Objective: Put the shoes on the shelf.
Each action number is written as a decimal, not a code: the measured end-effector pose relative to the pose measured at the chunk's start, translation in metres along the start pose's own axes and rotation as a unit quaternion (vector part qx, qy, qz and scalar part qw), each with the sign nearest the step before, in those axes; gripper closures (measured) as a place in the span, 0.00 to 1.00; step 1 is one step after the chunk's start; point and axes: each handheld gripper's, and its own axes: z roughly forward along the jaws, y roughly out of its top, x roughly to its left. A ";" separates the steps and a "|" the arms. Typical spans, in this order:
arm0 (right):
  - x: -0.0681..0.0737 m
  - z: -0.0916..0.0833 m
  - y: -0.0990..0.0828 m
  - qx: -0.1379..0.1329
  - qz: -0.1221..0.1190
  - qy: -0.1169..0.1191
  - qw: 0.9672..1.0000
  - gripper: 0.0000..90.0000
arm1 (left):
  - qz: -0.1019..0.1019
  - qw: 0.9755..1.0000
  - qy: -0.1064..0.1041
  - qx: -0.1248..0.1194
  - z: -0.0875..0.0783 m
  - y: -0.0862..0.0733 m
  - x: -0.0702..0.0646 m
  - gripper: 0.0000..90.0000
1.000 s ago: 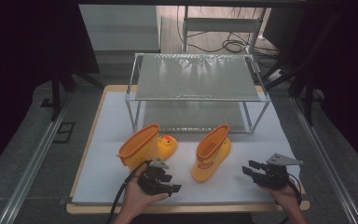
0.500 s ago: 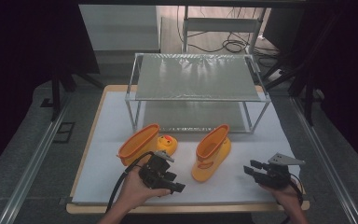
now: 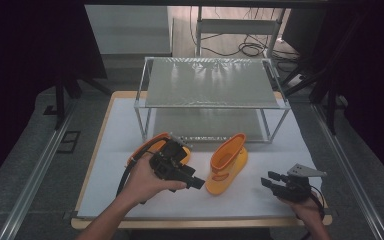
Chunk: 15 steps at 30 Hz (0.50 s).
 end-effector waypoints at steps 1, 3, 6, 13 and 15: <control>0.000 0.000 0.000 0.000 0.001 0.000 1.000 0.61 | 0.001 1.000 0.001 0.001 -0.001 0.003 0.000 0.52; 0.000 0.000 0.000 0.001 0.000 0.000 1.000 0.61 | 0.002 1.000 0.003 0.002 -0.002 0.011 0.000 0.52; -0.001 0.000 0.000 0.000 0.001 -0.001 1.000 0.61 | 0.000 1.000 -0.002 0.005 -0.003 0.023 0.000 0.52; -0.001 0.000 -0.001 0.000 0.001 -0.001 1.000 0.61 | -0.012 1.000 -0.010 0.011 0.000 0.044 0.007 0.52; -0.002 0.000 -0.001 -0.001 0.002 -0.001 1.000 0.61 | -0.016 1.000 -0.009 0.012 0.002 0.050 0.009 0.53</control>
